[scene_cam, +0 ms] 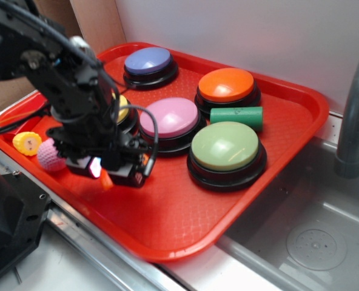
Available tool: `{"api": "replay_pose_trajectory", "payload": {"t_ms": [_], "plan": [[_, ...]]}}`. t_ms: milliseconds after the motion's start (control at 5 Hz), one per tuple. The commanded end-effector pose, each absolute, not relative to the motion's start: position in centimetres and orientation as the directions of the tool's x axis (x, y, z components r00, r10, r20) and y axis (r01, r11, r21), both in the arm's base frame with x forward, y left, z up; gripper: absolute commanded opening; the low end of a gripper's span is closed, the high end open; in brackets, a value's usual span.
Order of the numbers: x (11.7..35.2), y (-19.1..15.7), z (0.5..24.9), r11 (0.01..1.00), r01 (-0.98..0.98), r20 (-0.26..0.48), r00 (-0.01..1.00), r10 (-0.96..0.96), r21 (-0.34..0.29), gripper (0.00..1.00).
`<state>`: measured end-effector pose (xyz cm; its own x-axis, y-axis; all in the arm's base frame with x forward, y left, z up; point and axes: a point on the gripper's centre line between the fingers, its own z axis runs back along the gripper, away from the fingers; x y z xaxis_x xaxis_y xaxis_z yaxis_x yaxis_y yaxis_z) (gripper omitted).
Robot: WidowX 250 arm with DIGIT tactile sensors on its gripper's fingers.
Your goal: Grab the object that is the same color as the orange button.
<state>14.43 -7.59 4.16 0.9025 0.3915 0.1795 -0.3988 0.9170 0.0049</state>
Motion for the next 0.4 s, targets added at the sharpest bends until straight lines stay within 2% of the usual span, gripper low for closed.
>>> {"api": "replay_pose_trajectory", "payload": {"t_ms": [0, 200], "plan": [[16.9, -6.9, 8.8, 0.963, -0.268, 0.171, 0.949, 0.266, -0.013, 0.0], [17.9, -6.5, 11.9, 0.991, -0.126, 0.099, 0.987, 0.129, -0.044, 0.0]]}}
